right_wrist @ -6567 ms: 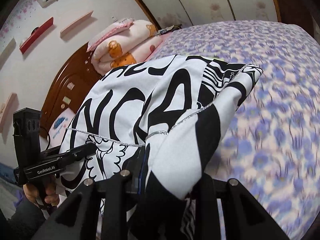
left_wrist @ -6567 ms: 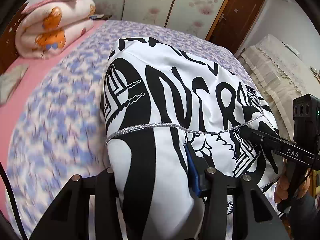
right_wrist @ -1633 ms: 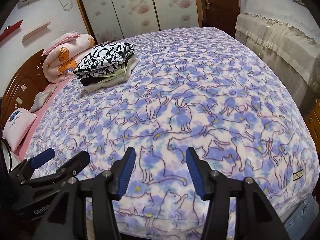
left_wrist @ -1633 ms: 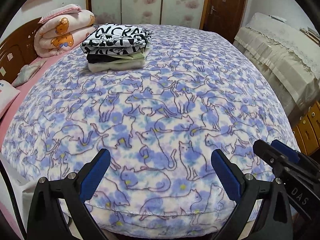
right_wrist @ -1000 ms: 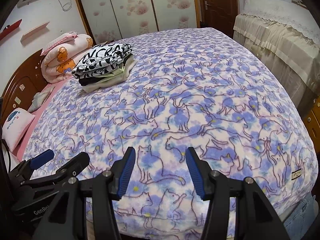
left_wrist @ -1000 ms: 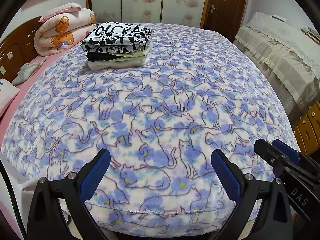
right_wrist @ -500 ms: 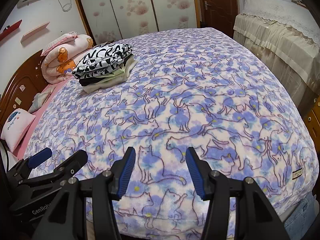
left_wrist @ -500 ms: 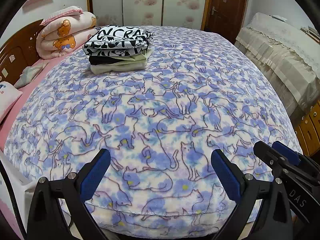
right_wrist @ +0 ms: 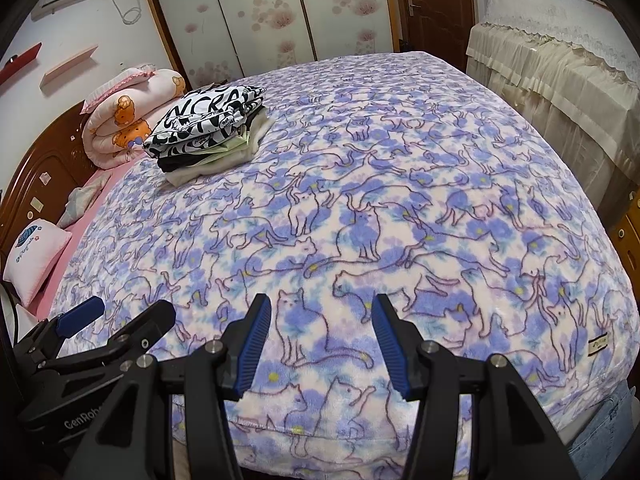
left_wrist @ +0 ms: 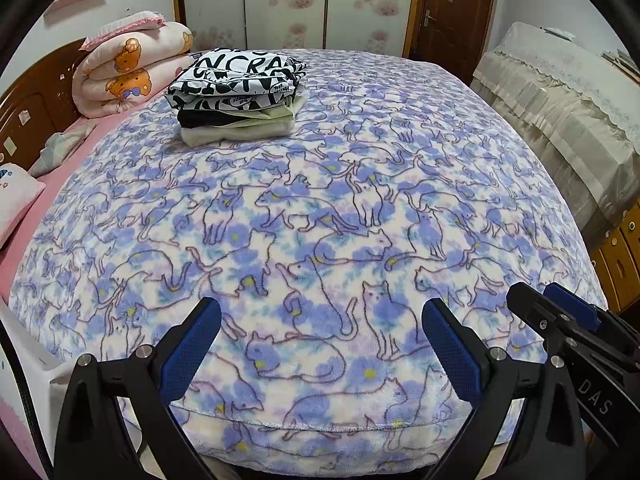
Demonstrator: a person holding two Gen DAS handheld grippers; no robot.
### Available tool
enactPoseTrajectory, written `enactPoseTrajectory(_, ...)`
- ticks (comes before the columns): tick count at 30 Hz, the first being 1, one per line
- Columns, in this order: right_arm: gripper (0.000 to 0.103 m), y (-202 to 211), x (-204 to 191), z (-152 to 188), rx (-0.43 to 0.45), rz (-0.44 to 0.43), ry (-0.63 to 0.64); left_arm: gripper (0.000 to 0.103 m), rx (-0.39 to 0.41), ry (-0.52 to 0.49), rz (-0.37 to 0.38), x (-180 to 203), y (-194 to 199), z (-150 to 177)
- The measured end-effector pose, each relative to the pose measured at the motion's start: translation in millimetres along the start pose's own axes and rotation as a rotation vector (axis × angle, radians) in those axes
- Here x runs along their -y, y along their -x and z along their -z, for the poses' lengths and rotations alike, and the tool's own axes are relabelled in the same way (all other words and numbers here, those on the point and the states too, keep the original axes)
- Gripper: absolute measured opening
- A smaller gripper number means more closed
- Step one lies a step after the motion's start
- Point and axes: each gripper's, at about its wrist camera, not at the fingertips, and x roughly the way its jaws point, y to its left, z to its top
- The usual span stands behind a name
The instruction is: Fold large clothes
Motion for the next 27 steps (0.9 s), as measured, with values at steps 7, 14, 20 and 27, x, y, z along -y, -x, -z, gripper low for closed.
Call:
enactPoseTrajectory(7,0.053,-0.9,1.0,0.2,-0.001,-0.001,0.0,0.1,-0.001,-0.002,-0.002,0.3,-0.1,0.0)
enactPoseTrajectory(14,0.053,-1.9,1.9,0.5,-0.002,-0.001,0.0,0.1,0.0,-0.001,-0.003,1.9,-0.7,-0.9)
enactPoseTrajectory(20,0.053,-2.6,2.1,0.6,-0.003,0.0,0.0,0.099,-0.004,0.002,0.0,2.9,-1.8,-0.2)
enactPoseTrajectory(27,0.053,-3.4,1.3,0.6,-0.004,0.0,0.0,0.099,-0.007,0.002,-0.001,3.9,-2.7,1.7)
